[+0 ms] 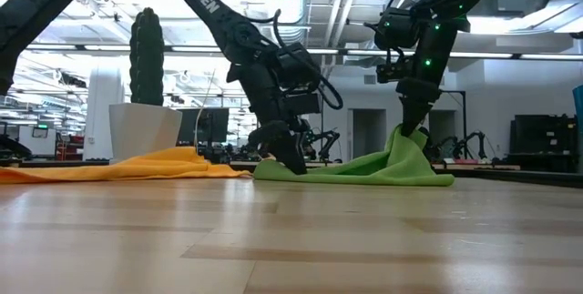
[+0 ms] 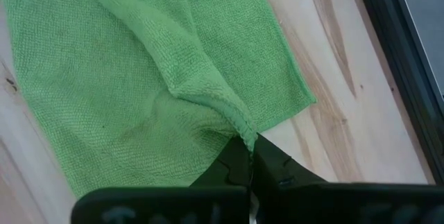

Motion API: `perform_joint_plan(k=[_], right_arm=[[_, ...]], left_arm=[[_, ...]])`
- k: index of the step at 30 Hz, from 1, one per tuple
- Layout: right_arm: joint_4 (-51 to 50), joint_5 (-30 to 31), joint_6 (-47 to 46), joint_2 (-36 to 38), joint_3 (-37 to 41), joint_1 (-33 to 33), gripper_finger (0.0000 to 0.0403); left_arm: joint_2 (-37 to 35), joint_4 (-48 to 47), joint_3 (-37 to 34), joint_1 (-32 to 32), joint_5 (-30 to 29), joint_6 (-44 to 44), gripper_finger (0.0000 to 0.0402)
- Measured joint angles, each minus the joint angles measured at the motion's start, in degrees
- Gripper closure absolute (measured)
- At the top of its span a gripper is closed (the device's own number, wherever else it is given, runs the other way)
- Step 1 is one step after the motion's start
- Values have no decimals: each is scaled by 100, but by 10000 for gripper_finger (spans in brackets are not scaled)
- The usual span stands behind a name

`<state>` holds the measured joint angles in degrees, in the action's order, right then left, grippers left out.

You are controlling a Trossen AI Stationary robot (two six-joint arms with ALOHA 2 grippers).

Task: Fold microfiber towels
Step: Fold the green microfiber towel

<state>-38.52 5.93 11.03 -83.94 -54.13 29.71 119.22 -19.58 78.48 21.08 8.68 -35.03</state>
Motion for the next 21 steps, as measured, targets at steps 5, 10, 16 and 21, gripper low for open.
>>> perform_joint_plan(k=[5, 10, 16, 21], right_arm=[[2, 1, 2, -1, 0, 0, 385], [0, 1, 2, -1, 0, 0, 390], [-59, 5, -48, 111, 0, -47, 389], [-29, 2, -80, 508, 0, -86, 393]], left_arm=[[-23, -267, 164, -15, 7, 275, 400], [-169, -845, 557, -20, 46, 855, 401], [-524, -1469, 714, -20, 259, 1518, 401], [-950, -1840, 715, -20, 224, 1890, 401]])
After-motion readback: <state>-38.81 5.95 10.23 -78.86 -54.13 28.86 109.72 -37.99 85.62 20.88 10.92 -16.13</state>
